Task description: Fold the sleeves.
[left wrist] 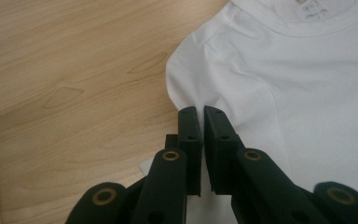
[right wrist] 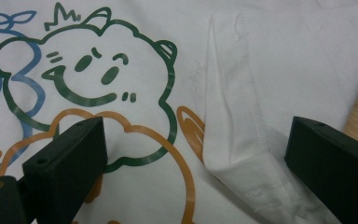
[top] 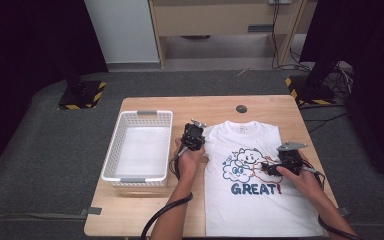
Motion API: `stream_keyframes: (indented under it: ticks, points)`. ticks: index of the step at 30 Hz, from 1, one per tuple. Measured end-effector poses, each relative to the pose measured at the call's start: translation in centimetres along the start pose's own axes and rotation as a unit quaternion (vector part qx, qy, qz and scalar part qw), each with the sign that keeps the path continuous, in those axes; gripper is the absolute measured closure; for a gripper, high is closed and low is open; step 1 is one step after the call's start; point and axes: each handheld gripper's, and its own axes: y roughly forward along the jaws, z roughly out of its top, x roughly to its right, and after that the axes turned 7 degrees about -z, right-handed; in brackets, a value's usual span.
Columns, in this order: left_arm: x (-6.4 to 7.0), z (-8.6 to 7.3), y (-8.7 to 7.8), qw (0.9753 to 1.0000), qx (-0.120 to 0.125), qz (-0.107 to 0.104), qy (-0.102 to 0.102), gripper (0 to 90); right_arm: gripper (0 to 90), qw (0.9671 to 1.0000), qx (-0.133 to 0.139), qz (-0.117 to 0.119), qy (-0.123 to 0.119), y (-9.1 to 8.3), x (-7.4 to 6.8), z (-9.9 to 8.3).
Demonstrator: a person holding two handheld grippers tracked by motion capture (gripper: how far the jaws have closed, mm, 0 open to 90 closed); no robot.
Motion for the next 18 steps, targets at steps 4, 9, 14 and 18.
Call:
stream_keyframes:
  ticks: [4, 9, 14, 18]
  points:
    - [0.0, 0.3, -0.4, 1.0000, 0.001, -0.003, 0.000, 86.5, 5.4, 1.0000, 0.000, -0.002, 0.000, 0.0, -0.2, 0.0]
    - [0.1, 0.6, -0.9, 1.0000, 0.001, -0.009, 0.002, 86.5, 5.4, 1.0000, 0.000, -0.003, 0.002, 0.1, -0.4, 0.1]
    - [-0.1, 0.7, -1.5, 0.9999, -0.002, -0.013, 0.002, 86.5, 5.4, 1.0000, 0.000, -0.004, 0.002, 0.2, -0.8, 0.3]
    - [-0.4, 0.8, -1.7, 0.9998, -0.005, -0.018, -0.006, 86.5, 5.4, 1.0000, 0.000, -0.003, 0.001, 0.3, -1.2, 0.5]
